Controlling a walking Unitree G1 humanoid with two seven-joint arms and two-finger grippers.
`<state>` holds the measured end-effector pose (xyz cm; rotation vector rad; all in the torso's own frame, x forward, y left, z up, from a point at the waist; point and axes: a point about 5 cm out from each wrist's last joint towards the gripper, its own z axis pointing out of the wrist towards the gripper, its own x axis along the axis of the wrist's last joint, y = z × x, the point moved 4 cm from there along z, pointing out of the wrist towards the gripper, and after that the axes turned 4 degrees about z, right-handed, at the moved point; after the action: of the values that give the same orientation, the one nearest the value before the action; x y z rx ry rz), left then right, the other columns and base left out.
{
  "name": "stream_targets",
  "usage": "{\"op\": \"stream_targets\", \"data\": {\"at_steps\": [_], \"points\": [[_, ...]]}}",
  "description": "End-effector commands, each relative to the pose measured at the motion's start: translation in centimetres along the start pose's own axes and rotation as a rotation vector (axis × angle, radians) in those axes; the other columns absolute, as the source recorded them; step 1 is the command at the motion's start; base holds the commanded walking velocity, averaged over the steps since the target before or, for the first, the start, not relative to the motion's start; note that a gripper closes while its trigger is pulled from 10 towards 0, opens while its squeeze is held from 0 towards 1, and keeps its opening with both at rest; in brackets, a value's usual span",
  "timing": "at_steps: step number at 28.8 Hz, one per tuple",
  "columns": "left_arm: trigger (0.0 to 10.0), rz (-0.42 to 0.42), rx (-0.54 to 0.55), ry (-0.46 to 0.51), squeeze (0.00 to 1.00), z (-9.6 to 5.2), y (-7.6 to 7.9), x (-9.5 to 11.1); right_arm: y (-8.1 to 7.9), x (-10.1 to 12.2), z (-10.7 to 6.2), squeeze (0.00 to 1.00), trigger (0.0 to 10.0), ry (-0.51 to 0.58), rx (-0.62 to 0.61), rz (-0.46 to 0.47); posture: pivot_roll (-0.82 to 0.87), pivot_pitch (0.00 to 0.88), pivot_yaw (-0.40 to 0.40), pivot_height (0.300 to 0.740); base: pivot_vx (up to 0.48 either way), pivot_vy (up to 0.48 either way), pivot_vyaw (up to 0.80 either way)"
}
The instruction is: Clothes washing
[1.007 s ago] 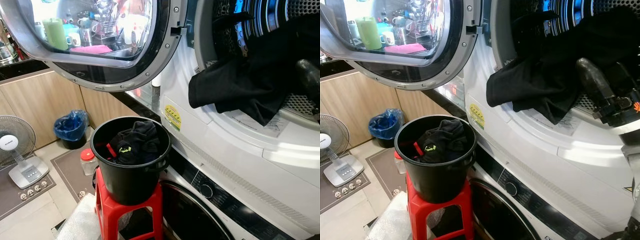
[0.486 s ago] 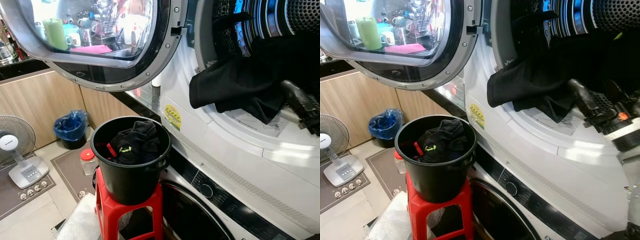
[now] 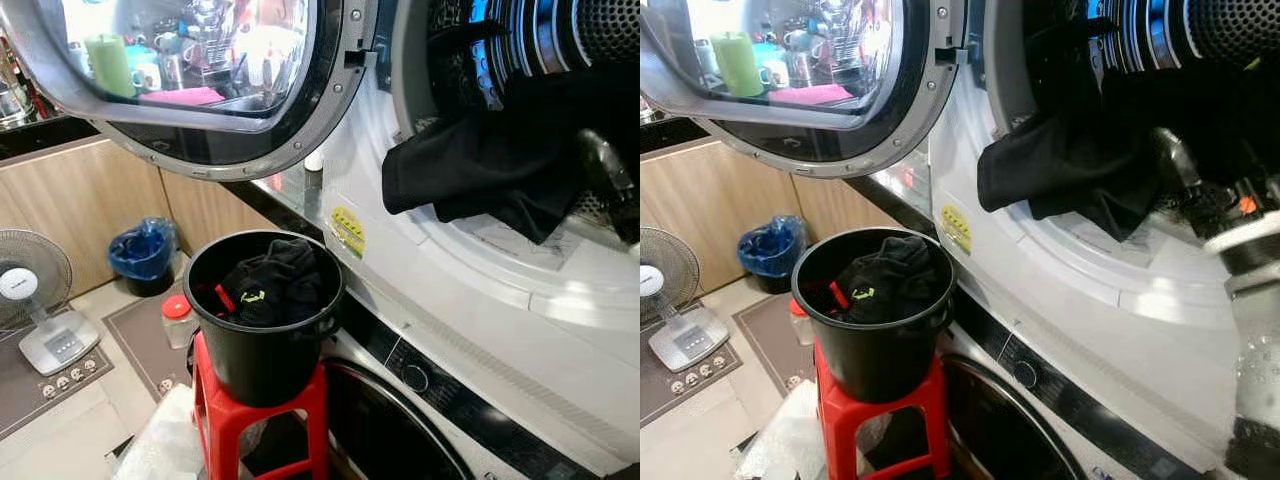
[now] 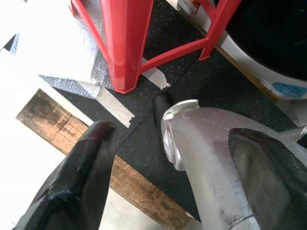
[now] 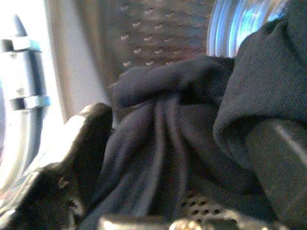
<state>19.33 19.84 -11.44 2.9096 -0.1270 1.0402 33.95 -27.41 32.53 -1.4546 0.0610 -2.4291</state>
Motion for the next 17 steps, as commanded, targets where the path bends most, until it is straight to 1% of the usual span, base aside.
{"op": "stream_targets", "data": {"at_steps": [1,3,4,5,7,9,10,12,15,17], "points": [[10.0,-0.008,0.011,-0.023,0.0,-0.3,-0.3,-0.9,2.9,3.4,-0.4,0.0,10.0,0.123,-0.143,-0.02,0.05,0.073,-0.025,0.74,0.0,0.0,0.0],[10.0,-0.012,0.011,-0.026,0.0,-0.3,-0.3,-1.1,2.7,3.9,-0.6,0.0,10.0,0.144,-0.125,0.01,0.05,0.073,-0.026,0.74,0.0,0.0,0.0],[10.0,-0.014,0.011,-0.029,0.0,-0.4,-0.3,-1.2,2.3,4.2,-0.7,0.0,10.0,0.152,-0.099,0.016,0.05,0.074,-0.025,0.74,0.0,0.0,0.0],[10.0,-0.017,0.012,-0.034,0.0,-0.4,-0.3,-1.4,1.3,4.6,-1.0,0.0,10.0,0.176,-0.034,0.045,0.05,0.073,-0.026,0.74,0.0,0.0,0.0],[10.0,-0.02,0.012,-0.04,0.0,-0.5,-0.3,-1.7,0.4,5.3,-1.5,0.0,10.0,0.201,0.039,0.073,0.05,0.073,-0.026,0.74,0.0,0.0,0.0],[10.0,-0.02,0.012,-0.044,0.0,-0.5,-0.3,-1.8,-0.1,5.6,-1.7,0.0,10.0,0.211,0.077,0.091,0.04,0.074,-0.026,0.74,0.0,0.0,0.0],[10.0,-0.021,0.012,-0.051,0.0,-0.6,-0.3,-2.1,-1.0,6.3,-2.1,0.0,10.0,0.236,0.141,0.13,0.04,0.075,-0.025,0.74,0.0,0.0,0.0],[10.0,-0.023,0.013,-0.054,0.0,-0.6,-0.3,-2.2,-1.8,6.9,-2.5,0.0,10.0,0.257,0.197,0.154,0.04,0.074,-0.026,0.74,0.0,0.0,0.0],[10.0,-0.024,0.013,-0.055,0.0,-0.6,-0.3,-2.2,-2.2,7.0,-2.6,0.0,10.0,0.26,0.218,0.159,0.04,0.074,-0.026,0.74,0.0,0.0,0.0],[10.0,-0.025,0.012,-0.056,0.0,-0.6,-0.2,-2.2,-3.5,7.1,-3.0,0.0,10.0,0.253,0.303,0.18,0.03,0.074,-0.026,0.74,0.0,0.0,0.0]]}}
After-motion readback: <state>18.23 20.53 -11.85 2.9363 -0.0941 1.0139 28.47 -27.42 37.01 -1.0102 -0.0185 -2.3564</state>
